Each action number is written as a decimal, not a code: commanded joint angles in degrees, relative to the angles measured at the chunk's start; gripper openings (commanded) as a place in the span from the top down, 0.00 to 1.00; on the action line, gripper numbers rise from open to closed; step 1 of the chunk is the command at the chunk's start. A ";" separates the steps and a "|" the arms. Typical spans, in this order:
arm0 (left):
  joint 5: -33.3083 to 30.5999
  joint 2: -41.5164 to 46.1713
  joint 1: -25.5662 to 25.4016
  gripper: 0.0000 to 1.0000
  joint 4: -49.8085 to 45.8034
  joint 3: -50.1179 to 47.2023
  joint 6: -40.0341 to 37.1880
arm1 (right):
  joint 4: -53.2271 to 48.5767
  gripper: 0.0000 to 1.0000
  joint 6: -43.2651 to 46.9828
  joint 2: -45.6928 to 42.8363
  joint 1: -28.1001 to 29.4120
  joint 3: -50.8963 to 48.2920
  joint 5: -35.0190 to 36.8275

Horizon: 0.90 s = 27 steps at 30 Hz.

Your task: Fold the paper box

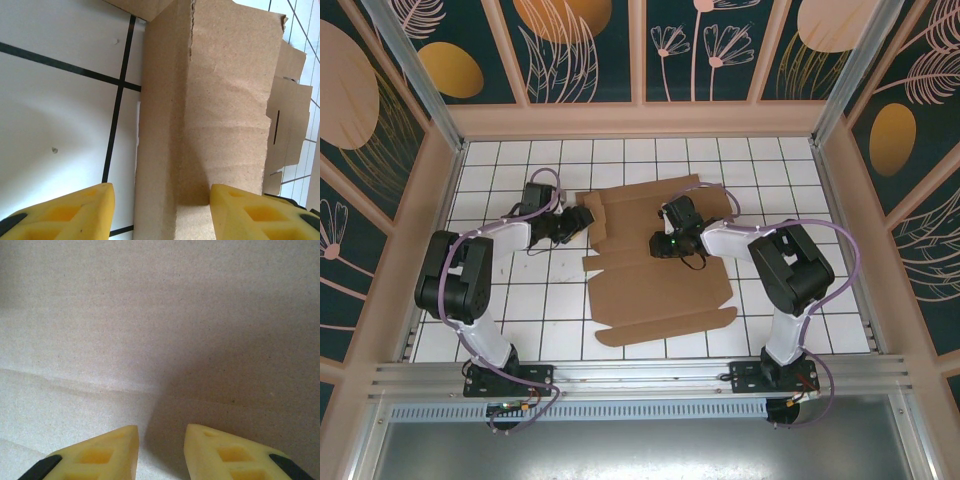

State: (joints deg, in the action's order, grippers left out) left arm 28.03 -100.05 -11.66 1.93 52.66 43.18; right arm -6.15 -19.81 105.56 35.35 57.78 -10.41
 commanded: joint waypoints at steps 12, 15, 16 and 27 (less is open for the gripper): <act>-5.01 -0.61 -0.29 0.54 -5.18 2.70 -3.39 | -8.77 0.68 0.13 3.60 1.43 -3.09 -0.31; -13.40 5.92 -0.18 0.50 -12.09 7.54 -6.08 | -8.47 0.68 -0.54 3.08 1.23 -3.05 -1.78; -15.58 8.17 -0.23 0.50 -13.63 8.78 -6.81 | -8.12 0.68 -1.02 3.13 1.29 -3.19 -2.71; -10.97 9.92 -10.10 0.59 -11.72 11.54 -2.81 | 2.05 0.66 -8.48 -0.22 1.15 -3.85 -18.87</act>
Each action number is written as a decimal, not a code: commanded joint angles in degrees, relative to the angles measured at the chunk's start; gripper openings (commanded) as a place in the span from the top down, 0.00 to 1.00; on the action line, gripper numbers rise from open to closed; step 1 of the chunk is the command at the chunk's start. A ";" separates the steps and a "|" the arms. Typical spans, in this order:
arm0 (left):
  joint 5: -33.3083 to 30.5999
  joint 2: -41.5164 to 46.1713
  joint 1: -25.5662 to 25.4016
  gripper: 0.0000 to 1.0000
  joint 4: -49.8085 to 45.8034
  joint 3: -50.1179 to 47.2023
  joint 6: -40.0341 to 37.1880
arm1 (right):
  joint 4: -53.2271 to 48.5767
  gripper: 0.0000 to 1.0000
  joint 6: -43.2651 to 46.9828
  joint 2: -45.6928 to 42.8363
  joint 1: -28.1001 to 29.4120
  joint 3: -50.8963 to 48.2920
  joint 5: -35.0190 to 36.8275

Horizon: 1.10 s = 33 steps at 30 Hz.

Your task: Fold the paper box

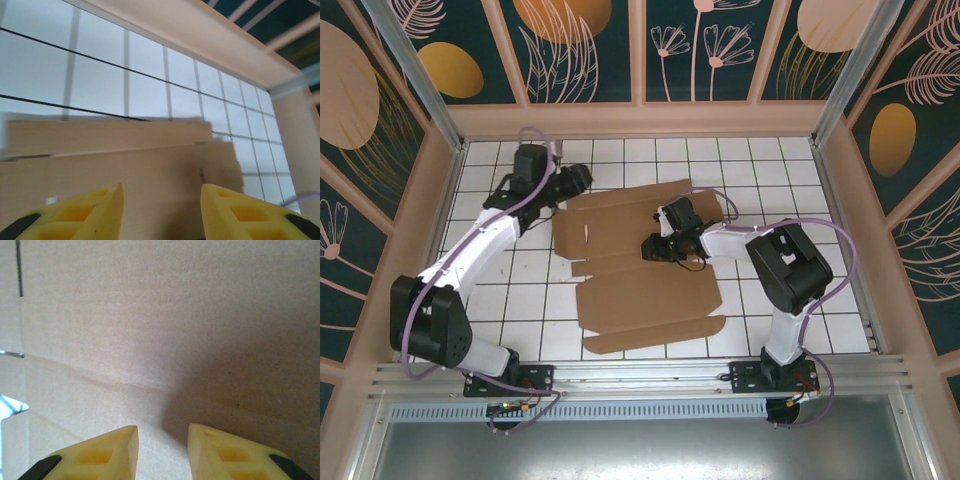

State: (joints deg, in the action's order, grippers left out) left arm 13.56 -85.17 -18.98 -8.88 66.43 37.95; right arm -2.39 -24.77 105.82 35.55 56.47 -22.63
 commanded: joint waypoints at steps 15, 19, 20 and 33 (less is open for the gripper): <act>2.86 -22.82 -5.57 0.76 4.81 -7.66 2.30 | -12.88 0.34 6.91 -11.72 -22.24 3.90 18.57; 1.64 -27.16 -4.74 0.78 1.77 -4.48 -0.61 | -13.83 0.27 9.06 -5.83 -26.20 7.38 17.29; 2.02 -28.37 -4.49 0.78 1.19 -3.68 -1.01 | -13.80 0.26 10.21 -4.91 -26.63 7.75 17.95; 3.64 -28.83 -4.26 0.82 2.77 -4.68 -1.15 | -7.12 0.36 10.07 1.65 -30.30 5.83 -12.38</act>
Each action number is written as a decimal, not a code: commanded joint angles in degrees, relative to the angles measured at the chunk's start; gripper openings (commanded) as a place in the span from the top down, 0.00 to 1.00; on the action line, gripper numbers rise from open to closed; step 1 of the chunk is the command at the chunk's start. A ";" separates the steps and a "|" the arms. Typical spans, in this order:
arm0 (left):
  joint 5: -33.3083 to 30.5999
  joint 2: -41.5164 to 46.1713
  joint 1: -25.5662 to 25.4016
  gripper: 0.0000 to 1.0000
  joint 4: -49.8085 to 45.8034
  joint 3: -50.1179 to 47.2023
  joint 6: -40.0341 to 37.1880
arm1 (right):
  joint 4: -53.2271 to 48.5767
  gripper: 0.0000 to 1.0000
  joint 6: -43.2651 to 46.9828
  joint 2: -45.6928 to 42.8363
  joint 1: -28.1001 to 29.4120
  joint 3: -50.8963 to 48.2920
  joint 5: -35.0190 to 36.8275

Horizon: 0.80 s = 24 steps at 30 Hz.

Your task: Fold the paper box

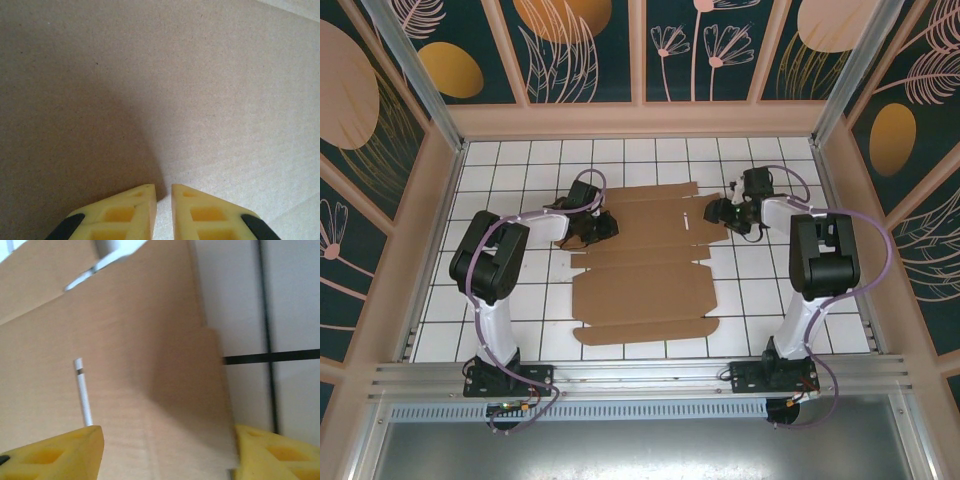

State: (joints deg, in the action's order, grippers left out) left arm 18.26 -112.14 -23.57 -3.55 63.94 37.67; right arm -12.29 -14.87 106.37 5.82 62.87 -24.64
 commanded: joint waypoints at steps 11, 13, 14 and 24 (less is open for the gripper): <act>-0.62 -2.03 0.37 0.83 -1.64 -3.01 -0.46 | 0.63 0.61 0.12 2.61 -1.26 0.95 -6.49; -0.72 -1.93 0.37 0.83 -1.55 -3.12 -0.47 | 4.36 0.62 -0.64 2.90 -1.75 -0.36 -12.64; -0.77 -1.94 0.37 0.82 -1.70 -3.14 -0.57 | 5.92 0.62 -1.09 2.95 -1.86 -0.99 -15.74; -1.48 -1.31 0.37 0.83 -1.55 -3.66 -0.44 | 3.67 0.87 -0.48 -1.69 -1.00 -0.30 -5.03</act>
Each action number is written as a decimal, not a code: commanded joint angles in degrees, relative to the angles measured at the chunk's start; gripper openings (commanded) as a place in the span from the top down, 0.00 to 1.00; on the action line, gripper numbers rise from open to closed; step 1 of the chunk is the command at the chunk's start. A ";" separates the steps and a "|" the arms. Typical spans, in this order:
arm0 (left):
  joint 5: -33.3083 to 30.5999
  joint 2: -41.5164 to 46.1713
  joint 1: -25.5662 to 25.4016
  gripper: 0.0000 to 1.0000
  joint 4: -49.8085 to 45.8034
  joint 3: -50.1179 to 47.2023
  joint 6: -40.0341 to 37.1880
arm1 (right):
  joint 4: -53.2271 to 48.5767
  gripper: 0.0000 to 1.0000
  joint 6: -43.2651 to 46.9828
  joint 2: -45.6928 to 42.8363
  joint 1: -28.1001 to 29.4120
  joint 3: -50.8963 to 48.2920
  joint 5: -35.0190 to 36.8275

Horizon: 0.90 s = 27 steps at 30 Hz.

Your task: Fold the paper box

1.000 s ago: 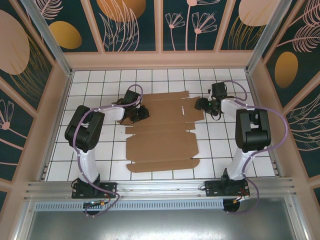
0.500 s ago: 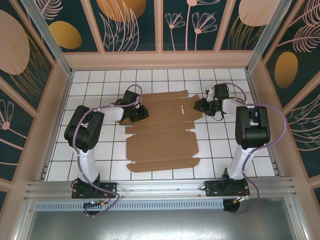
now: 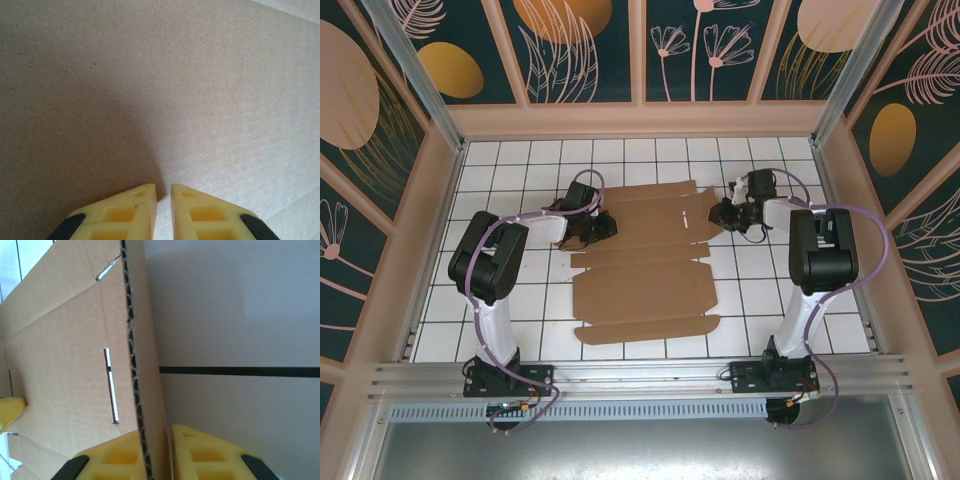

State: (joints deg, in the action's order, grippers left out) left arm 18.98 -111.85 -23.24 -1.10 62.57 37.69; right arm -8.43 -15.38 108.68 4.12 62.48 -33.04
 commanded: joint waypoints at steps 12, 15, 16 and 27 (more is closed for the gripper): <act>-2.55 -1.21 0.04 0.83 -3.82 -2.18 -0.08 | -9.10 0.90 1.84 -4.52 12.35 7.99 12.44; -2.55 -1.08 0.06 0.83 -3.73 -2.19 -0.05 | -10.22 0.88 1.75 -4.06 14.67 9.17 13.45; -2.50 -1.09 0.04 0.83 -3.81 -2.18 -0.07 | -10.49 0.87 1.82 -3.91 15.43 9.47 13.88; -2.54 -0.72 0.09 0.83 -3.64 -2.54 0.02 | -12.62 0.45 2.74 -0.74 20.14 12.56 14.66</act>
State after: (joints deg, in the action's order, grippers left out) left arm 18.00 -111.63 -23.24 -0.54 62.22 37.71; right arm -18.31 -12.36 106.50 23.38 73.80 -17.39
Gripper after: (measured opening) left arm 0.168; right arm 0.521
